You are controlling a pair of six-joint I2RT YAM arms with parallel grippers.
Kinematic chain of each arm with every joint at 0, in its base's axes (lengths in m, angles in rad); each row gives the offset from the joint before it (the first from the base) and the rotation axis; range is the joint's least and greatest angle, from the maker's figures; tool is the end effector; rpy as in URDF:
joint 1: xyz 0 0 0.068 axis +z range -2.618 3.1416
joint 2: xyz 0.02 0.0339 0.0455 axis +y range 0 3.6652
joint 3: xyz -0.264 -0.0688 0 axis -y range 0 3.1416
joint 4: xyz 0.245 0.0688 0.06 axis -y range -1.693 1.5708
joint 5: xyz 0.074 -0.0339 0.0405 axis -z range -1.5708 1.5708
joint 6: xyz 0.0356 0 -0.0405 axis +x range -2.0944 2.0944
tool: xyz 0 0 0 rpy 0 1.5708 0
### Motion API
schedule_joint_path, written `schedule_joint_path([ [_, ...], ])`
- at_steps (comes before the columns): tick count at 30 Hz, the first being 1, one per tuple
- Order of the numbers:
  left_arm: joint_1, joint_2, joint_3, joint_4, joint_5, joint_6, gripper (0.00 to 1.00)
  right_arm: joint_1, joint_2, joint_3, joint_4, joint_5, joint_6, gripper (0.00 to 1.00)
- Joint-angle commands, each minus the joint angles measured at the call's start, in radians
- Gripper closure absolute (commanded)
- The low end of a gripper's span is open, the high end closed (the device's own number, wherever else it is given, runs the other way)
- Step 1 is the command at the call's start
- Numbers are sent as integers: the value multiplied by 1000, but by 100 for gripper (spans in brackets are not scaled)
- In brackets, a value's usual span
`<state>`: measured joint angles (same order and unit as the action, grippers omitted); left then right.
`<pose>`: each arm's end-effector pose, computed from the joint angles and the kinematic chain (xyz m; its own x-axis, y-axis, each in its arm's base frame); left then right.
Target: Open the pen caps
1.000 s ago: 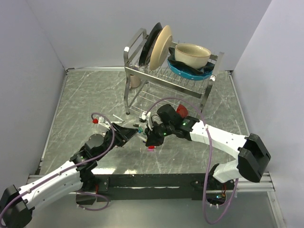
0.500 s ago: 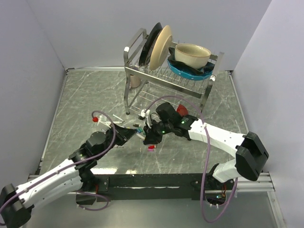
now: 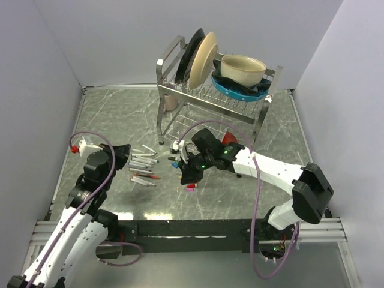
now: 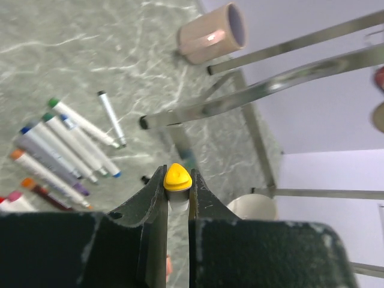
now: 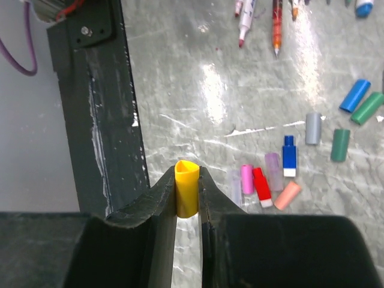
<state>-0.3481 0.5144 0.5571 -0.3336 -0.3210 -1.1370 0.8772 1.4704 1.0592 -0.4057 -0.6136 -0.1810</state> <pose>0.1313 -0.0357 0.2829 -0.1492 -0.8618 -0.4848 -0.2280 0.5070 -0.8312 0.1841 0.2535 0.2581 -0.2999 -0.5910 -0.7489 -0.9502 0.1151 0.2897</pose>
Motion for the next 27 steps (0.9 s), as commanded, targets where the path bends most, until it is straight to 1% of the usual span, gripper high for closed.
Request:
schedule_joint_path([
  [1,18,-11,-20,-45,76,28,99,3,16,8,-31,51,-46,100],
  [3,18,-20,-39,-68,76,10,99,3,57,30,-68,86,-86,100],
  [7,18,-76,-141,-90,83,-39,99,3,136,71,-127,147,-121,100],
  [12,18,-108,-227,-73,108,-102,99,19,153,67,-110,235,-133,100],
  [13,20,-111,-241,-73,108,-106,98,22,156,65,-105,274,-135,99],
  [17,20,-108,-253,-85,97,-132,98,26,194,65,-104,327,-147,93],
  [23,21,-102,-260,-97,77,-142,97,39,241,76,-107,367,-153,91],
  [27,21,-99,-282,-85,83,-144,97,40,252,79,-110,374,-155,87],
])
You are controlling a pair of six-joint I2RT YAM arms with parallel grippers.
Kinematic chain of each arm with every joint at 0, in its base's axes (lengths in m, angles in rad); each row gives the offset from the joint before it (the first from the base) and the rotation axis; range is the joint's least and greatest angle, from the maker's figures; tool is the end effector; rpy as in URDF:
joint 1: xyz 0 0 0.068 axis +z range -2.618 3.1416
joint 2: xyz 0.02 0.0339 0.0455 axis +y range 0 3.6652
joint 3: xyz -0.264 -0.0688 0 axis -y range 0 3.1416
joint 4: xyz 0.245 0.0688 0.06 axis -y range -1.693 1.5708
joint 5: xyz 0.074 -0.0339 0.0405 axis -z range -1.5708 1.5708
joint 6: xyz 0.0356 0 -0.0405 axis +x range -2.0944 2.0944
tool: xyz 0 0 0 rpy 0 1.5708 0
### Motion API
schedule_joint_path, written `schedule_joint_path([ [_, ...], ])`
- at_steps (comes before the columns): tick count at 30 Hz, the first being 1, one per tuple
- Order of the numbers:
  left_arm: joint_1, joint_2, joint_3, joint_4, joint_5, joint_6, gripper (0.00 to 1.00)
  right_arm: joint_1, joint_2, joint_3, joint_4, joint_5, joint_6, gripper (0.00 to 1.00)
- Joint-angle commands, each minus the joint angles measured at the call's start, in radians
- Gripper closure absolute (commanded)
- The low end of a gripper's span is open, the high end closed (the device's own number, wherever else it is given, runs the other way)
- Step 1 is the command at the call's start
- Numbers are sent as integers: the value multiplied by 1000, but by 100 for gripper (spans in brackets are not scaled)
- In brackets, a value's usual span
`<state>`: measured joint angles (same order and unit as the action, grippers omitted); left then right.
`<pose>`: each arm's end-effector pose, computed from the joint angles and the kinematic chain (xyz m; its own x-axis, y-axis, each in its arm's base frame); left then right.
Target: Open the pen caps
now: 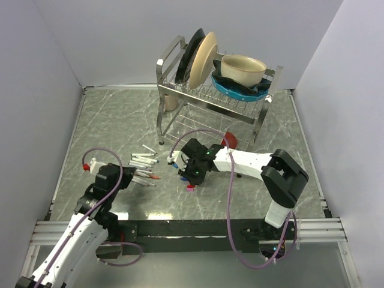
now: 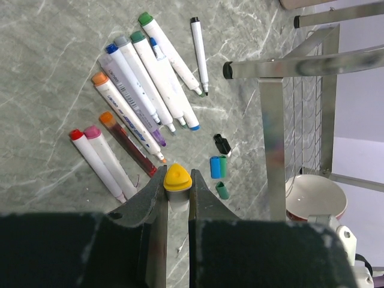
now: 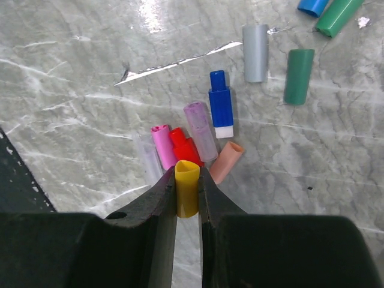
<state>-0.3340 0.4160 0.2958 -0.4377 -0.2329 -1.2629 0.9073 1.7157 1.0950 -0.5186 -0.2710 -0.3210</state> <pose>0.1171 -0.0319 0.1929 -0.2793 -0.8846 -0.3735 -0.4360 0.4634 -0.7714 0.2004 0.2719 0.1827 -0.2696 -0.8385 -0.4736 -0.9623 0.2536 0.0988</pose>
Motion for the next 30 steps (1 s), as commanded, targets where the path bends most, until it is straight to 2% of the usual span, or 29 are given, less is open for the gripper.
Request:
schedule_joint_path([
  [1,7,-2,-23,19,0,-20,97,11,13,45,5,33,-16,84],
  [21,10,14,-26,30,-14,-18,97,16,24,49,-6,41,-21,66],
  [30,13,20,-21,24,-23,-20,97,18,-11,48,-4,36,-24,61],
])
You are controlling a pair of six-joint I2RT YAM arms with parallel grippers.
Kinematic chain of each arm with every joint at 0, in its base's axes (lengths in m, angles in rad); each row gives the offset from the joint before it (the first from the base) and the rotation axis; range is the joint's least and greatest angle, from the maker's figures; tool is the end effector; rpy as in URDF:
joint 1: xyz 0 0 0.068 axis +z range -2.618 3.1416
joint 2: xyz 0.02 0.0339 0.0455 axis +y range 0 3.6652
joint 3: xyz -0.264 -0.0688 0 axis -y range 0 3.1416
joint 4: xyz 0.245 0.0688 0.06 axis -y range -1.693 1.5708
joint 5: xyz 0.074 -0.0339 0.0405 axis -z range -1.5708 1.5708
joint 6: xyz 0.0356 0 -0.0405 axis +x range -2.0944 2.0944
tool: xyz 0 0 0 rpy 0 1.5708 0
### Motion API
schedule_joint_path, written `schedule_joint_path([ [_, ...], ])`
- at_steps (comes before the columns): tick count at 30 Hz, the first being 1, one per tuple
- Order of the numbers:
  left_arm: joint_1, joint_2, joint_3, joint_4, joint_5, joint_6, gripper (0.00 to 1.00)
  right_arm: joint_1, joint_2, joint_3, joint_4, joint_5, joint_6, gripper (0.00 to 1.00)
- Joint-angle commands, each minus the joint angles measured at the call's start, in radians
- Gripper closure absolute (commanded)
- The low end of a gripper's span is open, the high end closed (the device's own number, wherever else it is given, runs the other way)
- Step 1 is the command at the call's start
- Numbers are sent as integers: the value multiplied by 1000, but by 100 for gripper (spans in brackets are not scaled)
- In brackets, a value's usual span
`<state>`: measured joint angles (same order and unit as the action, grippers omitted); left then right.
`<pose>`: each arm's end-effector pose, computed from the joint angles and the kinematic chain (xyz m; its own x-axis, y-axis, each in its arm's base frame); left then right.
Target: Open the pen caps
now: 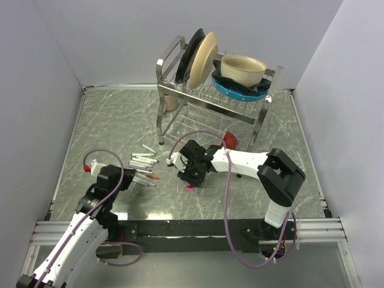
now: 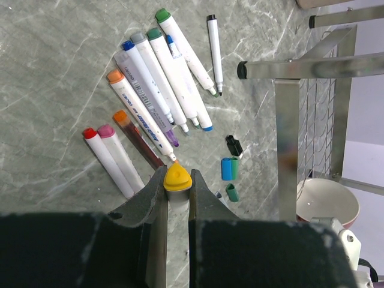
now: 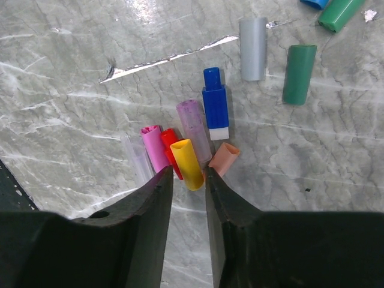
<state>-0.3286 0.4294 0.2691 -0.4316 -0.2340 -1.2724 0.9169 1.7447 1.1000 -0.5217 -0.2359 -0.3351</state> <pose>0.1177 -0.0314 0.1829 -0.2812 -0.8864 -0.3676 -0.4660 0.4610 -0.7552 0.2004 0.2752 0.1744 -0.2559 -0.8596 -0.4422 -0.9655 0.2496 0.0735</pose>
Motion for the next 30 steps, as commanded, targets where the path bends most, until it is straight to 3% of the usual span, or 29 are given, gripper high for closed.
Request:
schedule_joint_path([
  [1,8,8,5,16,-28,-12,96,8,-48,40,0,1,-15,60],
  [5,13,34,4,22,-42,-15,96,7,-103,29,8,-9,-22,54],
  [20,57,236,-16,223,47,-50,94,10,-171,18,3,-36,-39,51],
  [23,72,241,-28,228,58,-56,77,8,-178,15,5,-37,-41,51],
  [30,97,250,-31,221,70,-44,68,8,-185,15,2,-36,-42,51],
])
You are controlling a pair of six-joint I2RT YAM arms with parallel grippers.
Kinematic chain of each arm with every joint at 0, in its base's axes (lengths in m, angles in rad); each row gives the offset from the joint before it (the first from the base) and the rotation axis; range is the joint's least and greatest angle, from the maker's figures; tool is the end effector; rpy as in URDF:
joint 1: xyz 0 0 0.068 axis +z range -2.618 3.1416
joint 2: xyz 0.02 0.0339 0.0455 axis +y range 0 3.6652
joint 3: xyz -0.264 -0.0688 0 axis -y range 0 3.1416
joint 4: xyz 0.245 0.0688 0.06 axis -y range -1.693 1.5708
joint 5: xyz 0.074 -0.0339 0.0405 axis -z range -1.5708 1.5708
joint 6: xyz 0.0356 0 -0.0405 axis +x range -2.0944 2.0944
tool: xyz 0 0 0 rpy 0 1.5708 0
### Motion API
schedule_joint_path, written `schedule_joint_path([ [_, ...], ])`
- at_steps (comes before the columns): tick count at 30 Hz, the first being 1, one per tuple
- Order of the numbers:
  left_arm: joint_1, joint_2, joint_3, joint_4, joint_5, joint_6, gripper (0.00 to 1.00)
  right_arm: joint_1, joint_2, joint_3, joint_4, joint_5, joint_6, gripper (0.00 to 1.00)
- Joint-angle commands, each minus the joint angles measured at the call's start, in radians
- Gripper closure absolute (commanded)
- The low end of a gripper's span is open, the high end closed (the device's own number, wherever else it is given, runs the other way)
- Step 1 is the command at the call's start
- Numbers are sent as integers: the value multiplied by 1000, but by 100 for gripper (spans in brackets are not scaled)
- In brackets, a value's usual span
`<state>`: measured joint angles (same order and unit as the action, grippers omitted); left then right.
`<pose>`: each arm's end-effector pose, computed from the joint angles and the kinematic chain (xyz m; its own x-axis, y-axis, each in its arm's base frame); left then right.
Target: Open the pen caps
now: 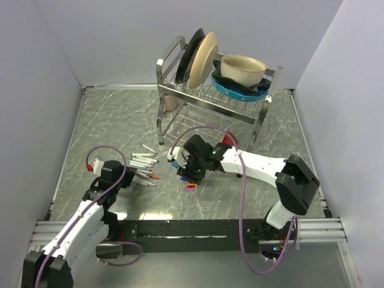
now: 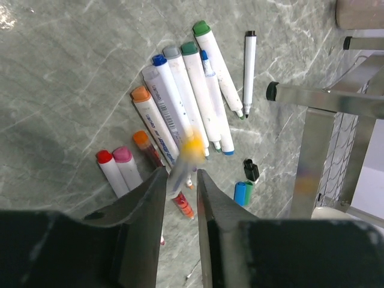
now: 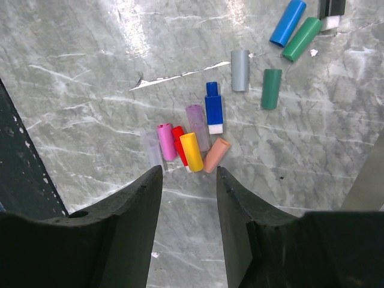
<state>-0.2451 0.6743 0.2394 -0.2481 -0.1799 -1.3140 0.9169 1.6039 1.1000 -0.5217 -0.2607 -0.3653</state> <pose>0.1430 -0.0292 0.1607 -0.2562 -0.9168 -0.3062 -0.5657 0.3991 -0.7216 0.1925 0.2663 0.2189 -0.1828 -0.8059 -0.5631 -0.9780 0.2074 0.0206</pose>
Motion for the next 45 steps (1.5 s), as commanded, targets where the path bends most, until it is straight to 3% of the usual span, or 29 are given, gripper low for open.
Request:
schedule_joint_path([
  [1,17,10,0,38,17,1,67,8,-47,15,3,-11,-12,51],
  [18,35,-33,49,-34,17,36,48,7,-104,-2,12,-6,-35,51],
  [24,36,-74,87,-65,43,77,32,5,-196,-40,17,-28,-76,51],
  [28,35,-165,144,-46,170,244,1,-15,-374,-83,40,-8,-107,50],
  [32,36,-226,291,-124,276,390,1,-107,-605,-132,20,-51,-141,45],
  [36,36,-240,466,-288,329,530,1,-179,-871,-140,-67,-89,-179,31],
  [41,36,-240,665,-414,320,608,1,-306,-1007,-49,-254,-204,-161,27],
  [45,36,-280,741,-462,284,639,1,-530,-1136,23,-253,-131,-71,14],
])
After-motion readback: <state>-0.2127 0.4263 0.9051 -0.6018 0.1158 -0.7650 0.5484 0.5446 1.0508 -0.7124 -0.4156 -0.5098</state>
